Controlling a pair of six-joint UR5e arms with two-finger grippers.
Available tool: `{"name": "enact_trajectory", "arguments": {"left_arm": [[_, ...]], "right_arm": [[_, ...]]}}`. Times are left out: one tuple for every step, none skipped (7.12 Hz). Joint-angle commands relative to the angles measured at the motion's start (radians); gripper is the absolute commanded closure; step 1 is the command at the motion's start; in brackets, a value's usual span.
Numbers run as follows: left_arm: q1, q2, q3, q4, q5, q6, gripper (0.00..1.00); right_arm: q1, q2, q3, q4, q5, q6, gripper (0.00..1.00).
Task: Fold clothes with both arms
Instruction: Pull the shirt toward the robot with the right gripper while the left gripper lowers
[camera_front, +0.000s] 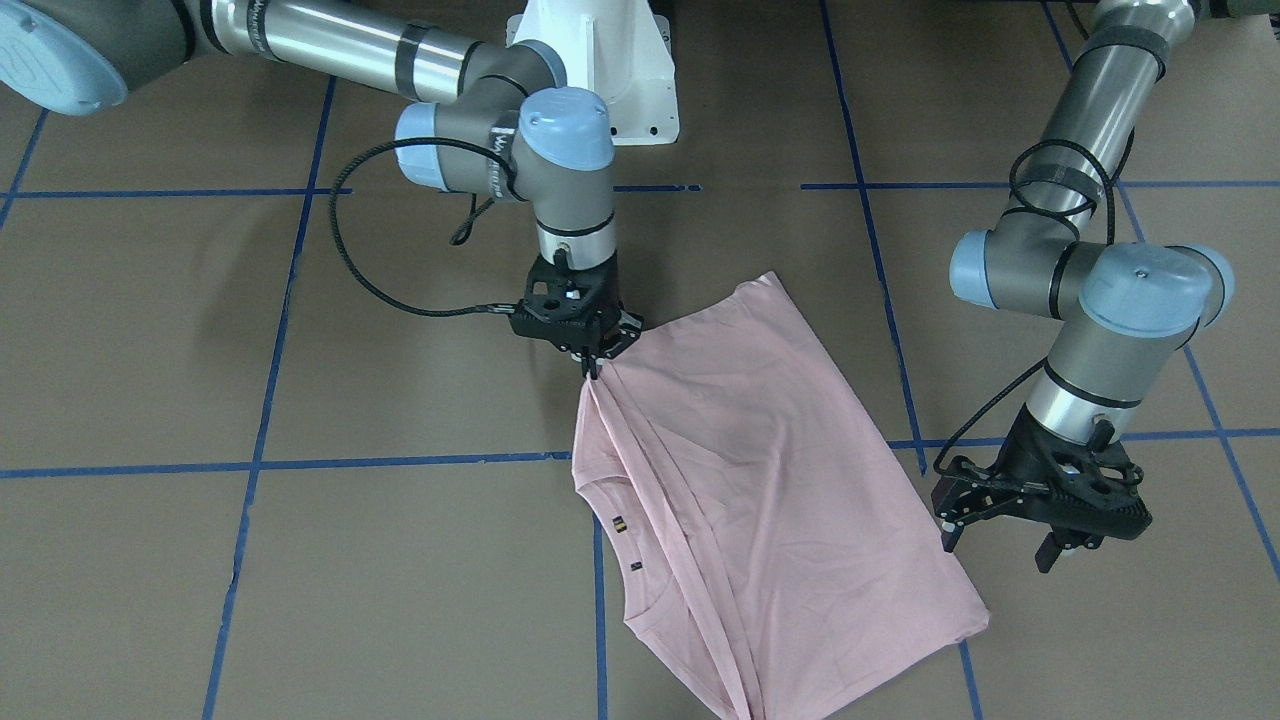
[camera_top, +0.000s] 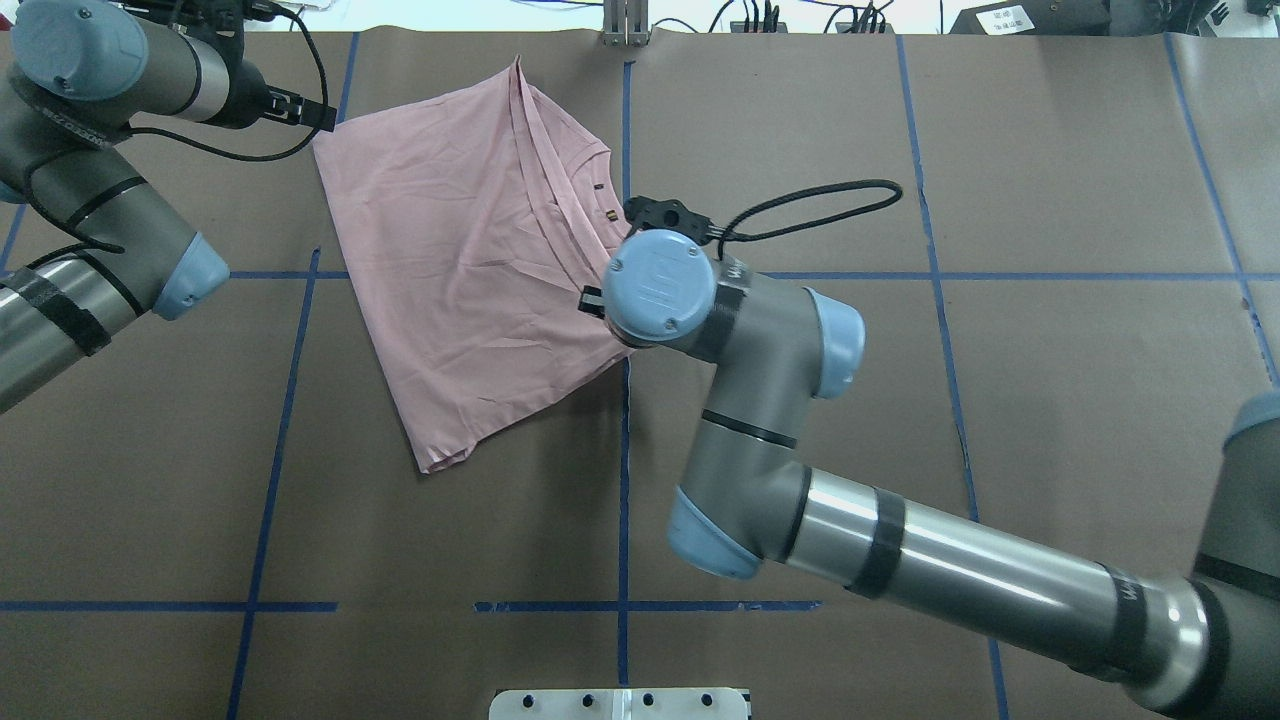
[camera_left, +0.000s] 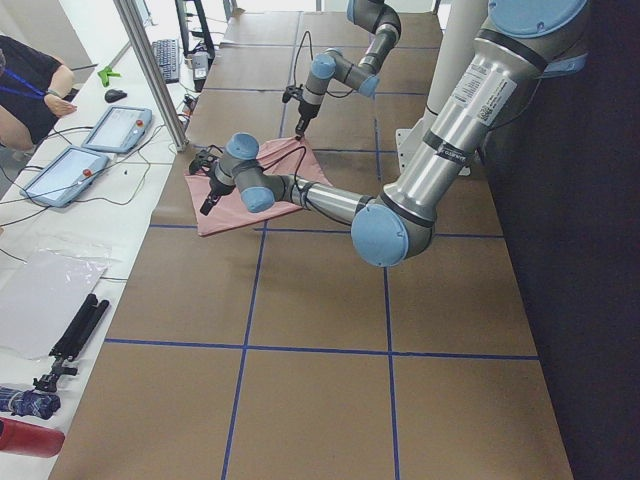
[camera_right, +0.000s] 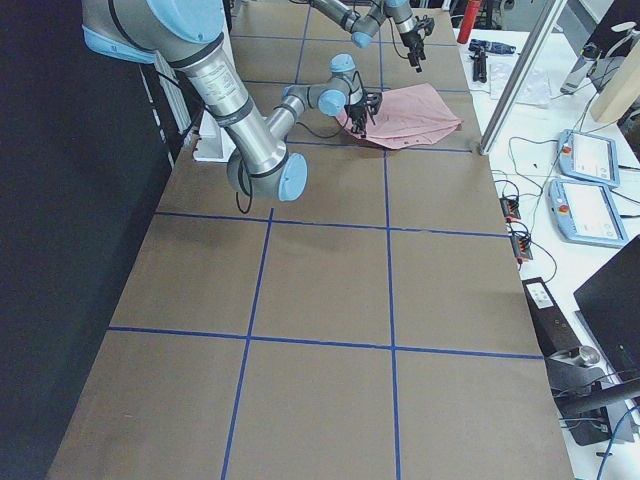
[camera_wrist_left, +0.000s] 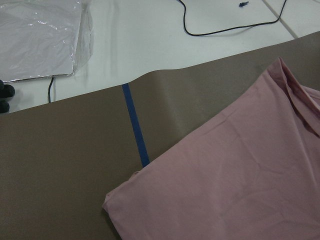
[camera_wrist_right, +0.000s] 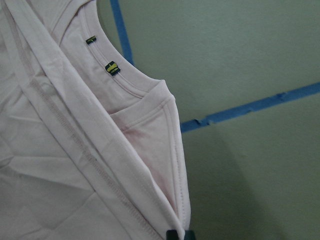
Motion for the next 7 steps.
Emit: {"name": "enact_trajectory", "arguments": {"left_arm": [[0.0, 0.0, -0.018, 0.006, 0.0, 0.0, 0.0], [0.0, 0.0, -0.024, 0.006, -0.006, -0.002, 0.0], [0.0, 0.002, -0.033, 0.003, -0.087, -0.035, 0.0], [0.002, 0.035, -0.115, 0.011, -0.126, -0.152, 0.0], [0.061, 0.111, -0.271, 0.049, -0.141, -0.251, 0.0], [0.148, 0.164, -0.449, 0.171, -0.134, -0.335, 0.0], [0.237, 0.205, -0.576, 0.24, -0.106, -0.445, 0.0]], "right_arm": [[-0.077, -0.254, 0.288, -0.02, -0.083, 0.003, 1.0], [-0.143, -0.331, 0.382, -0.024, -0.159, 0.016, 1.0], [-0.215, -0.36, 0.439, -0.043, -0.225, 0.042, 1.0], [-0.283, -0.35, 0.446, -0.085, -0.29, 0.105, 1.0], [-0.32, -0.348, 0.458, -0.102, -0.327, 0.124, 1.0], [-0.331, -0.348, 0.458, -0.103, -0.338, 0.136, 1.0], [-0.333, -0.347, 0.457, -0.103, -0.338, 0.136, 1.0]]}}
